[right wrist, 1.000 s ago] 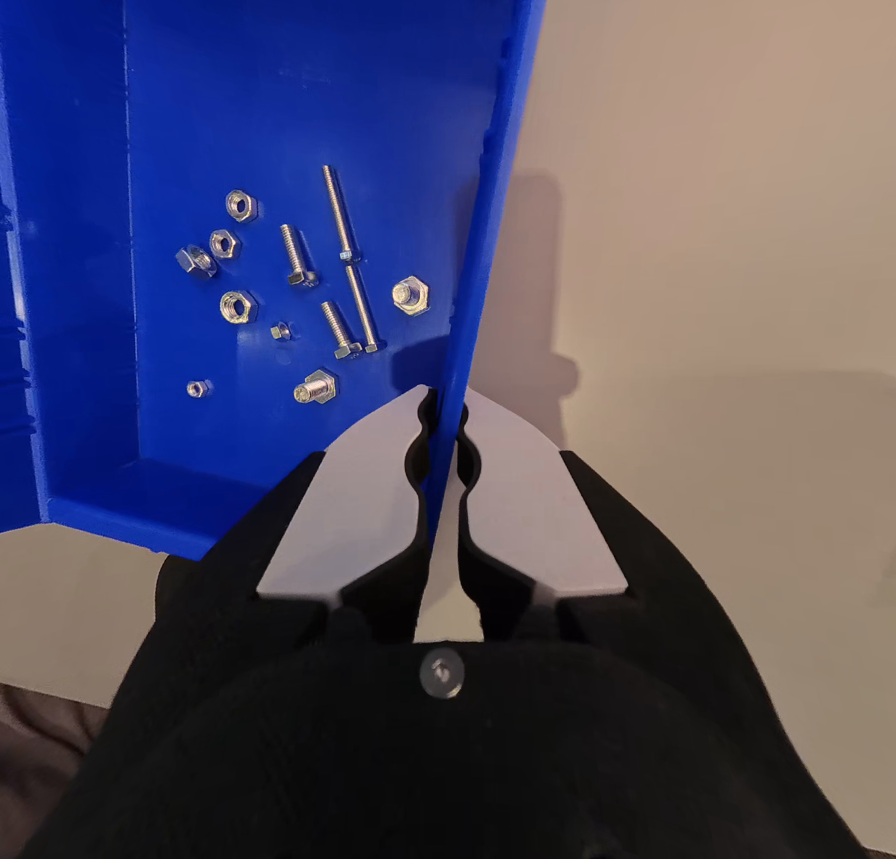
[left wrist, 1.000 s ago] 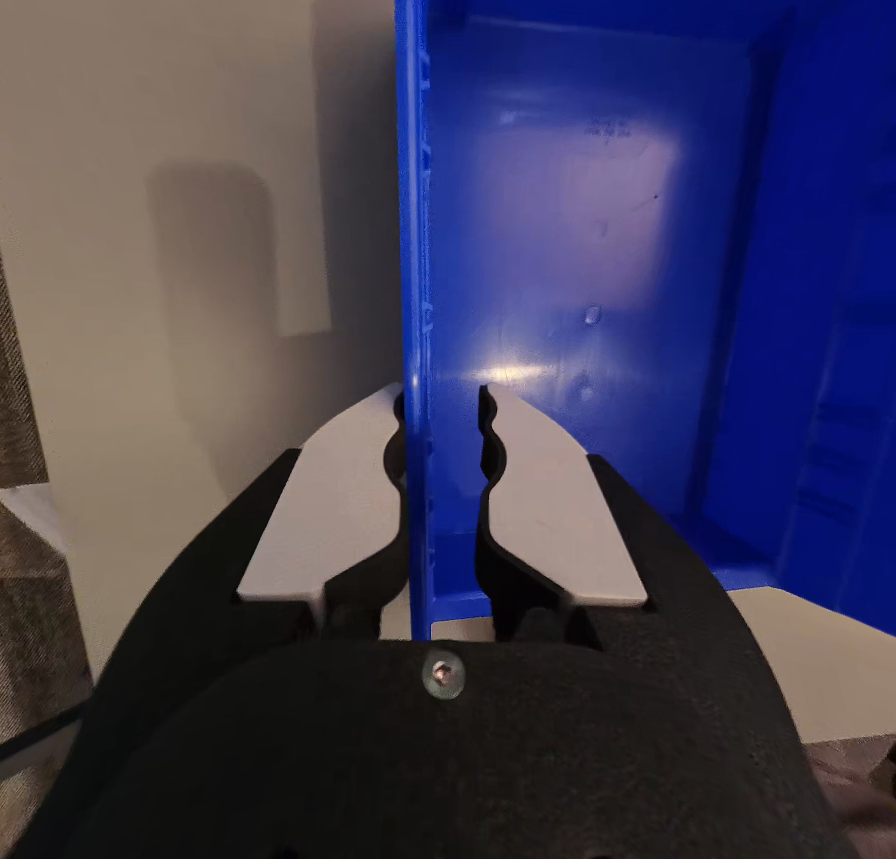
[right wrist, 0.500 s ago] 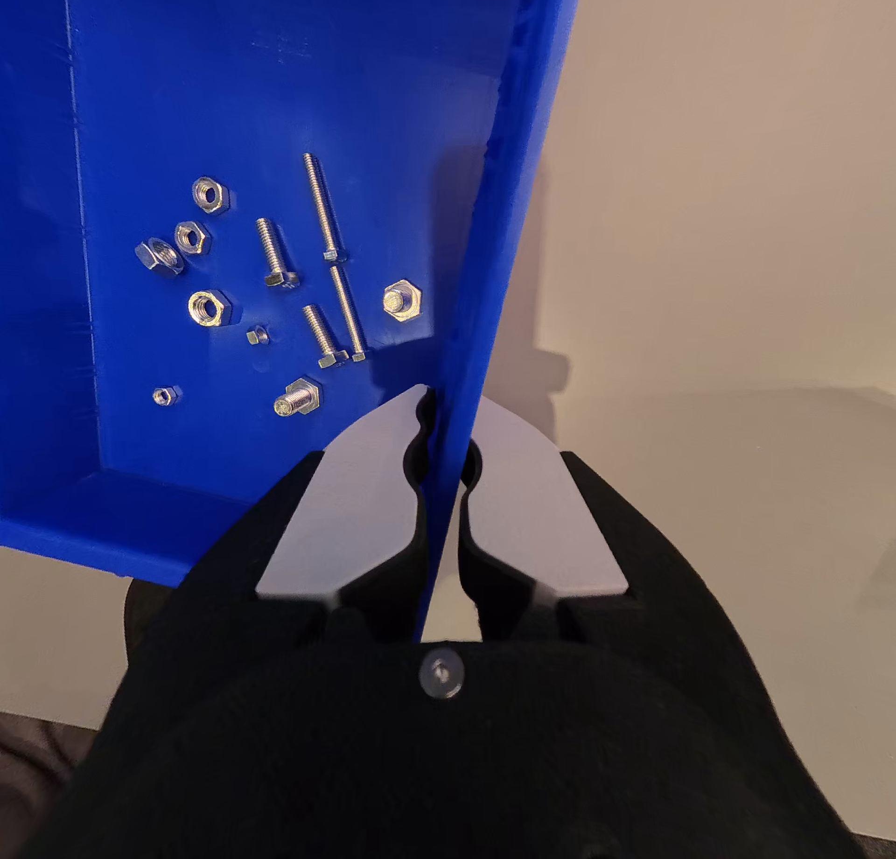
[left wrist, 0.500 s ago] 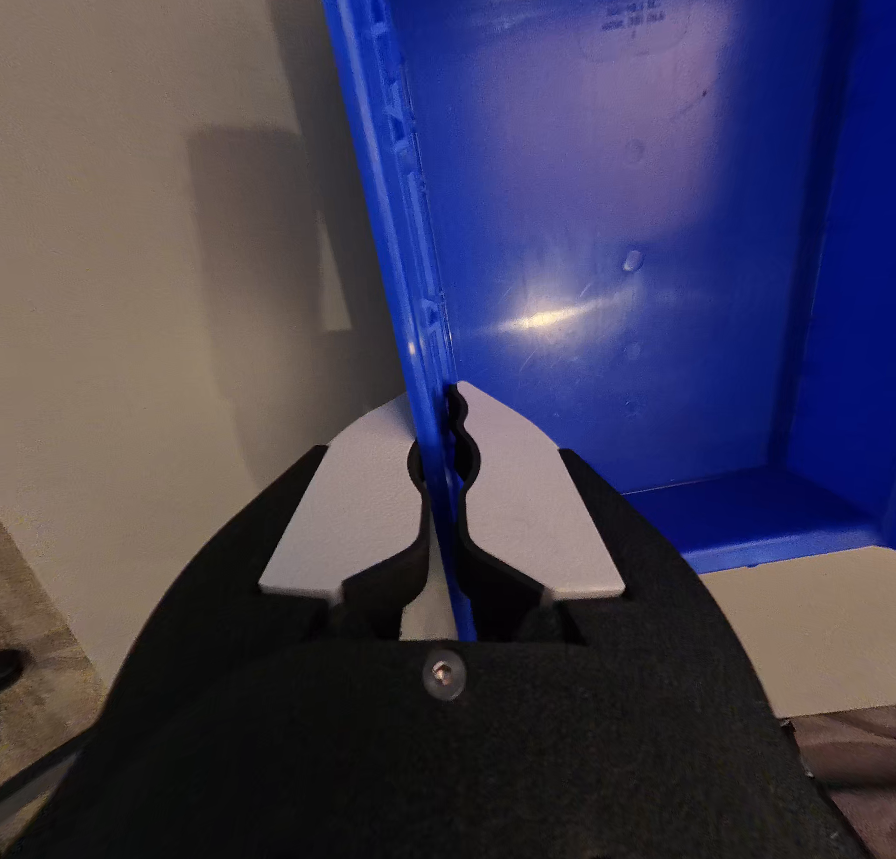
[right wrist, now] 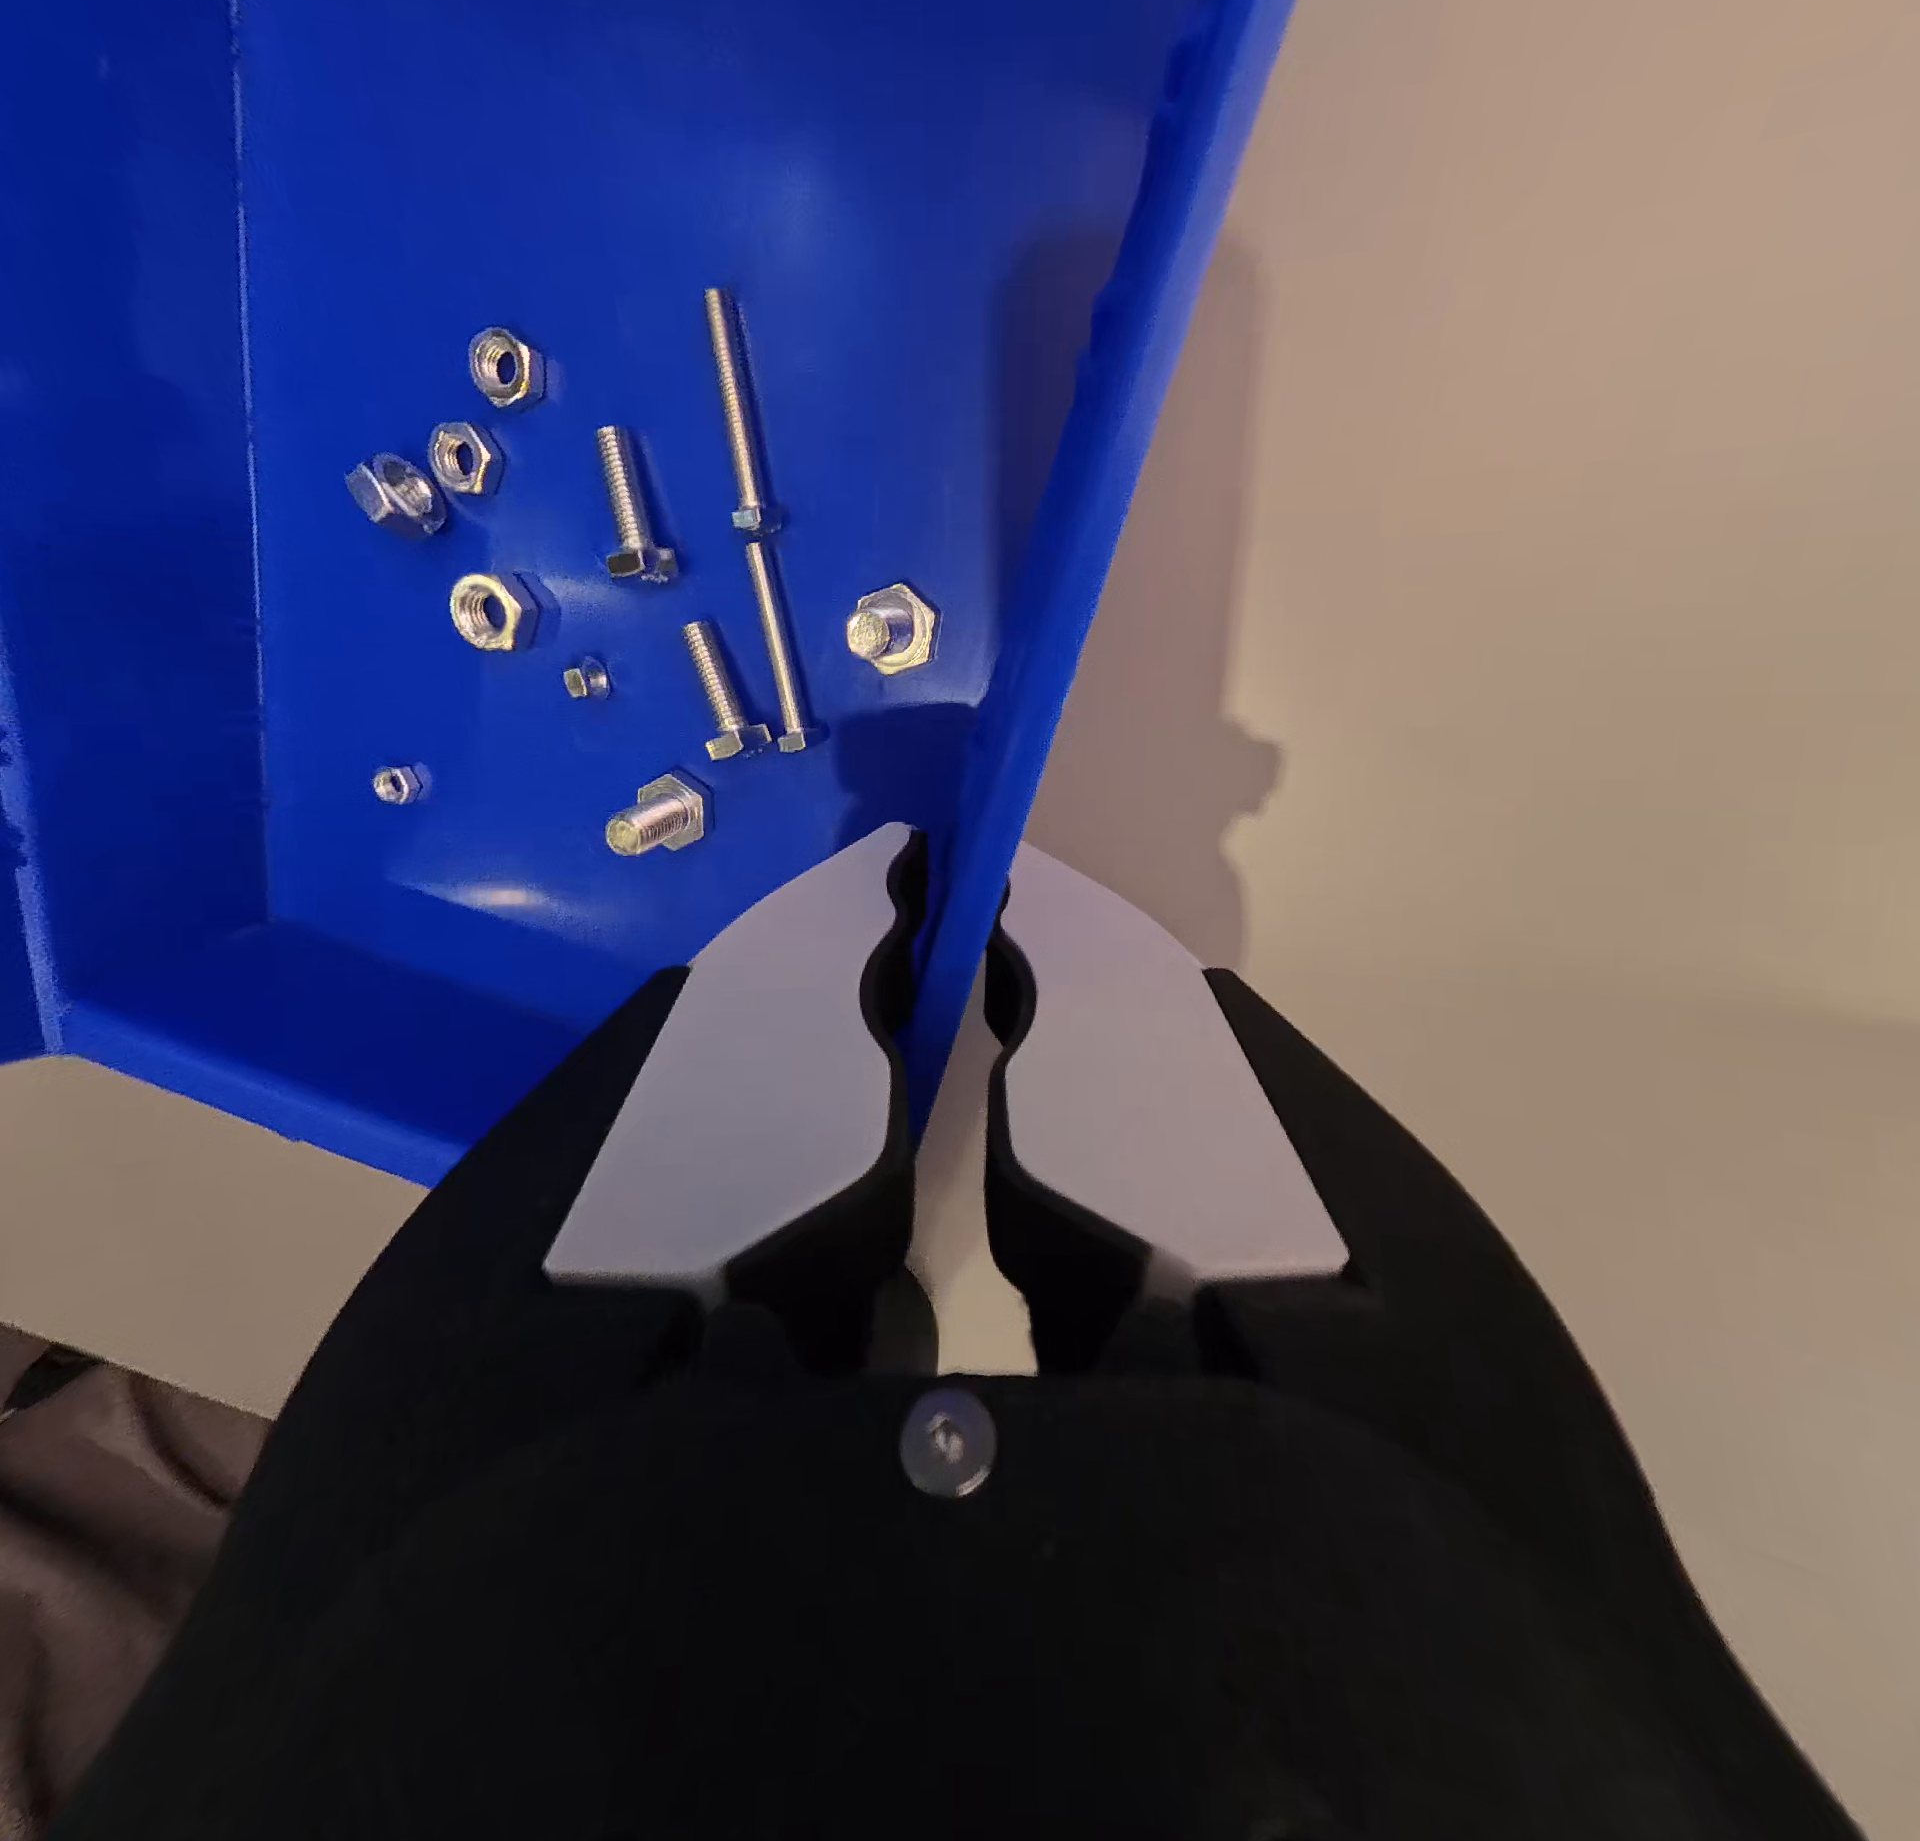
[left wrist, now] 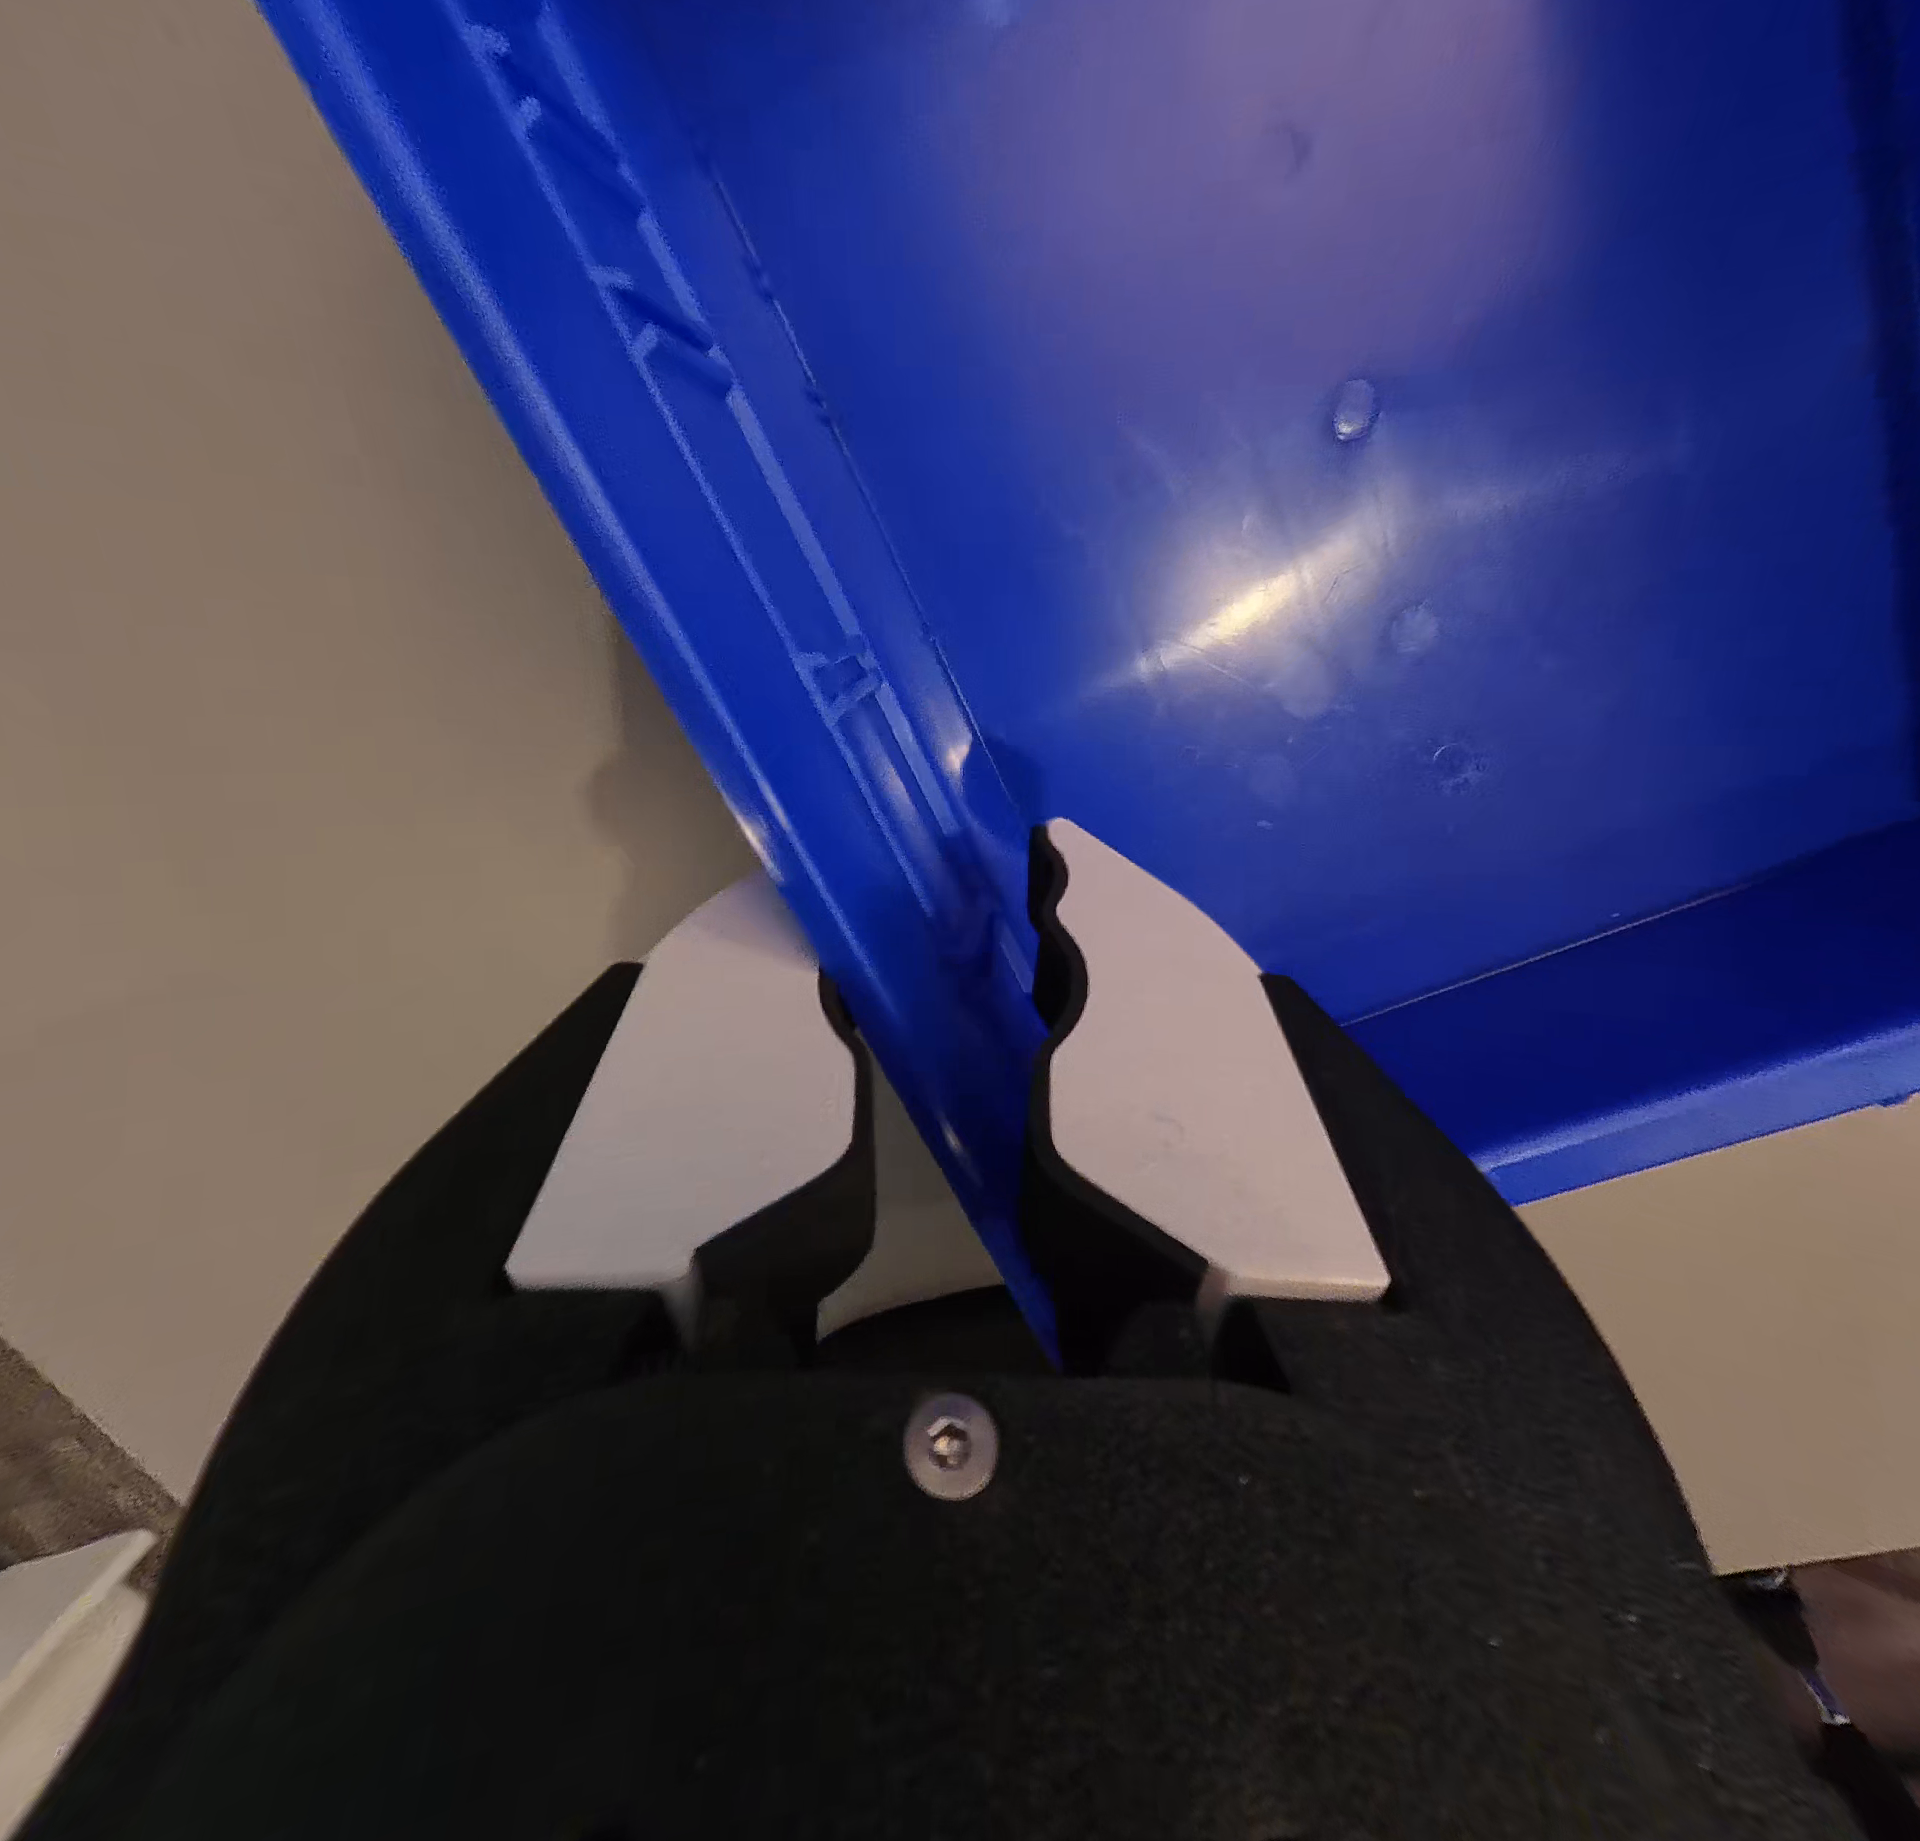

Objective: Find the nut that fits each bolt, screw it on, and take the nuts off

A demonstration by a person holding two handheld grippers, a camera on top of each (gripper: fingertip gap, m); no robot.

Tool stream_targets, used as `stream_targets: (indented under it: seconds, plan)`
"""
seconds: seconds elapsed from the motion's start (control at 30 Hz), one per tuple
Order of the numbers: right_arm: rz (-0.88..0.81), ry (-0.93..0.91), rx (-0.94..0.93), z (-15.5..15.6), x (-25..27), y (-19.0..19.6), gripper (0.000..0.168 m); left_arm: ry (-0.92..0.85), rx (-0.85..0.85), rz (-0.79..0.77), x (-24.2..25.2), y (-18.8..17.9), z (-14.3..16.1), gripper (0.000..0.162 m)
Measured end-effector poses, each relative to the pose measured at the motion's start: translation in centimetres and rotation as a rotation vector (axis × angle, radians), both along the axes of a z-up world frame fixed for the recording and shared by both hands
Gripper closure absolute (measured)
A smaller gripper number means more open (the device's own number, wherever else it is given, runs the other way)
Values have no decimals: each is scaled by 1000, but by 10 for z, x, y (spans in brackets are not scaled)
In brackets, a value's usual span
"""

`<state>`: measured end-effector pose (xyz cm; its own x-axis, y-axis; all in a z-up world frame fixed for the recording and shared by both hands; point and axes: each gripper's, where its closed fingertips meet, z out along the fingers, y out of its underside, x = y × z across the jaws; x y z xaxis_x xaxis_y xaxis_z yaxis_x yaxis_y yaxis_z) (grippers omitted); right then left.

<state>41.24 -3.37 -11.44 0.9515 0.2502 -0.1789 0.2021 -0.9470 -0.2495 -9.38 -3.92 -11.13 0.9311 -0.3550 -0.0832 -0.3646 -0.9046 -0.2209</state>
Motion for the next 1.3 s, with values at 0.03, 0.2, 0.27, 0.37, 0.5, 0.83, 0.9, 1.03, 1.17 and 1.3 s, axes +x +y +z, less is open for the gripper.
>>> stream_targets:
  seconds: [0.03, 0.2, 0.27, 0.37, 0.5, 0.83, 0.9, 1.03, 1.17, 1.3]
  plan:
    - [4, -9, 6, 0, -2, 4, 158, 9, 8, -15, 7, 1, 0, 133]
    - [-59, -11, 43, 2, -2, 44, 158, -62, 25, -77, 44, -1, 1, 133]
    - [-61, -30, 9, -2, -2, 50, 158, -91, 30, -102, 56, -3, 1, 133]
    - [-45, -76, -117, -18, -4, 44, 158, -158, 31, -153, 76, -4, -1, 115]
    - [-62, -90, -210, -23, -5, 40, 162, -348, -2, -220, 107, -8, 4, 82]
    - [-8, -72, -282, -23, 11, 34, 162, -218, 507, -121, 65, 45, 84, 73]
    - [-3, -72, -280, -23, 21, 33, 162, -179, 692, -83, 53, 54, 115, 74]
    - [-29, -52, -252, -23, 43, 30, 162, -88, 857, -45, 33, 55, 142, 85]
    - [-38, -46, -248, -18, 58, 22, 162, -134, 846, -38, 36, 55, 143, 83]
    - [-27, -32, -259, 0, 61, 17, 163, -103, 848, -44, 35, 55, 144, 81]
